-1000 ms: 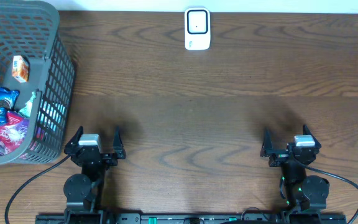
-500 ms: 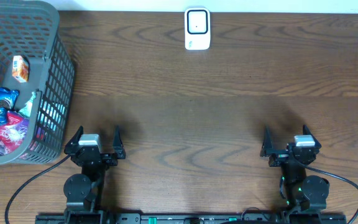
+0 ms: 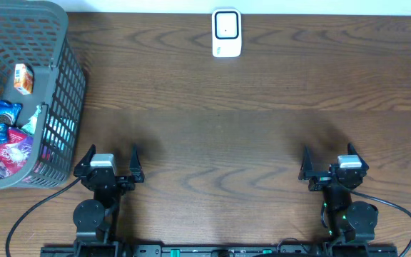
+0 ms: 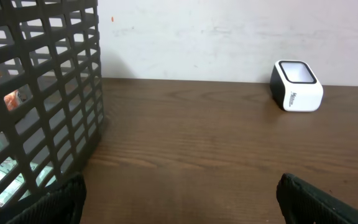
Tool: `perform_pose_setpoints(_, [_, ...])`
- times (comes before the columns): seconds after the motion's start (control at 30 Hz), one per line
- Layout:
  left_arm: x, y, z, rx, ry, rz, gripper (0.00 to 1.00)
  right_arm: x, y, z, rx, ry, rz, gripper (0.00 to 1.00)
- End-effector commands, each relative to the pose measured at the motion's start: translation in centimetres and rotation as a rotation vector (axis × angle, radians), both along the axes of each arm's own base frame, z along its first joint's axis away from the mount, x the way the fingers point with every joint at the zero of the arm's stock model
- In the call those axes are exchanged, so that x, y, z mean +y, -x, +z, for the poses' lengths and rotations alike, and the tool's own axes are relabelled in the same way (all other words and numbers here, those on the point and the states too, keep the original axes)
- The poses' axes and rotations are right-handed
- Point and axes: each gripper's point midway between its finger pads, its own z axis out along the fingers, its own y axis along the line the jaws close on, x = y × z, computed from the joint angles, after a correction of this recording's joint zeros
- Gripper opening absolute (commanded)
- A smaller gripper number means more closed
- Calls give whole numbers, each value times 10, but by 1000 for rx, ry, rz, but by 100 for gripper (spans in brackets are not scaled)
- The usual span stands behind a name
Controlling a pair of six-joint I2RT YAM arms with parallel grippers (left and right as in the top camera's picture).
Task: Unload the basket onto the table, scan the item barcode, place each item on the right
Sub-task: 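Move the left gripper toward the grey basket, then reach into the basket and grasp the pink-purple pad pack with left gripper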
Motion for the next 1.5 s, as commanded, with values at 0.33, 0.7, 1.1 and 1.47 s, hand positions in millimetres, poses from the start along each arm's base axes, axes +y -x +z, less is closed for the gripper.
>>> perform_pose_setpoints(0.33, [-57, 11, 53, -201, 154, -341, 98, 0, 0, -1, 2, 2, 1, 99])
perform_pose_setpoints(0.7, [-15, 25, 201, -412, 30, -95, 98, 0, 0, -1, 2, 2, 1, 99])
perform_pose_setpoints(1.1, [-31, -72, 289, -125, 97, -172, 98, 0, 0, -1, 2, 2, 2, 99])
perform_pose_setpoints(1.47, [48, -125, 330, 199, -58, 275, 98, 0, 0, -1, 2, 2, 1, 99])
